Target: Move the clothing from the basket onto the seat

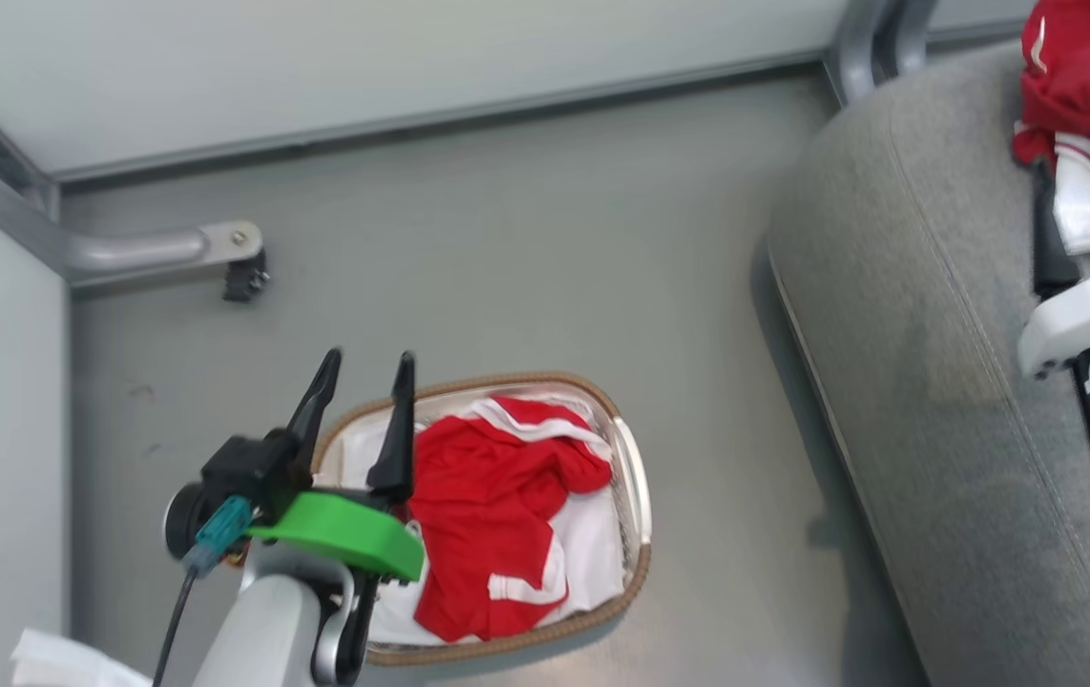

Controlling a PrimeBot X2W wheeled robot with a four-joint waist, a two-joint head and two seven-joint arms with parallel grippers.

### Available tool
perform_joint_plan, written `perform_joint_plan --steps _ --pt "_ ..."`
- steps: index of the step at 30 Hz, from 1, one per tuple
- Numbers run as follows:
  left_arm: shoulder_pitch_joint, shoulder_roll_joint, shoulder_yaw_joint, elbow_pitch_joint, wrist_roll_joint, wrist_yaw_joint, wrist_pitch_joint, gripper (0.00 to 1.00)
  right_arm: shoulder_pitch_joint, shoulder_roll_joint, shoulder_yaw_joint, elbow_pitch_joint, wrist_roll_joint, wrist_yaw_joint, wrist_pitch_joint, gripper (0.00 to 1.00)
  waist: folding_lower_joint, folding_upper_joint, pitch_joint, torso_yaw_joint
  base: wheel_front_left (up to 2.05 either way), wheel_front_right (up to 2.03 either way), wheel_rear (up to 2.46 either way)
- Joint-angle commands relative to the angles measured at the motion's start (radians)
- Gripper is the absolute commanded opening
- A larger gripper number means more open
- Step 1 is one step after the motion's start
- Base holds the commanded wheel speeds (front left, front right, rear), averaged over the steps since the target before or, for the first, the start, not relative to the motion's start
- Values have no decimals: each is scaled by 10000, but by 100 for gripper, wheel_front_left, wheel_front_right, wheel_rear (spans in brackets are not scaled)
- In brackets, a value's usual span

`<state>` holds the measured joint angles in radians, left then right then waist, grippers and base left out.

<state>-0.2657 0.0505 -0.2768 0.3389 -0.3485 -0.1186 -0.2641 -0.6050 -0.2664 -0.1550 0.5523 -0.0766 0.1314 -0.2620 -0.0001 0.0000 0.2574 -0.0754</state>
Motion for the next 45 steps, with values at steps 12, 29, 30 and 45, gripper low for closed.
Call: perform_joint_plan --steps 12,29,30,45 --pt "1822 4 1152 116 -260 101 -5 100 2617 1792 379 -1410 505 -12 -36 100 1 0 -2201 1673 0 0 0" --pt "2609 6 1122 79 -331 106 -4 100 5013 2138 1196 -2174 1532 -12 -34 100 1 0 -2739 1717 0 0 0" --pt "2602 6 1120 86 -321 110 -4 100 5009 2139 1223 -2172 1544 -12 -34 100 1 0 -2742 1695 0 0 0" --pt "2414 7 1068 146 -240 87 -4 100 4968 2143 1226 -2164 1698 -12 -34 100 1 0 -2783 1628 0 0 0"
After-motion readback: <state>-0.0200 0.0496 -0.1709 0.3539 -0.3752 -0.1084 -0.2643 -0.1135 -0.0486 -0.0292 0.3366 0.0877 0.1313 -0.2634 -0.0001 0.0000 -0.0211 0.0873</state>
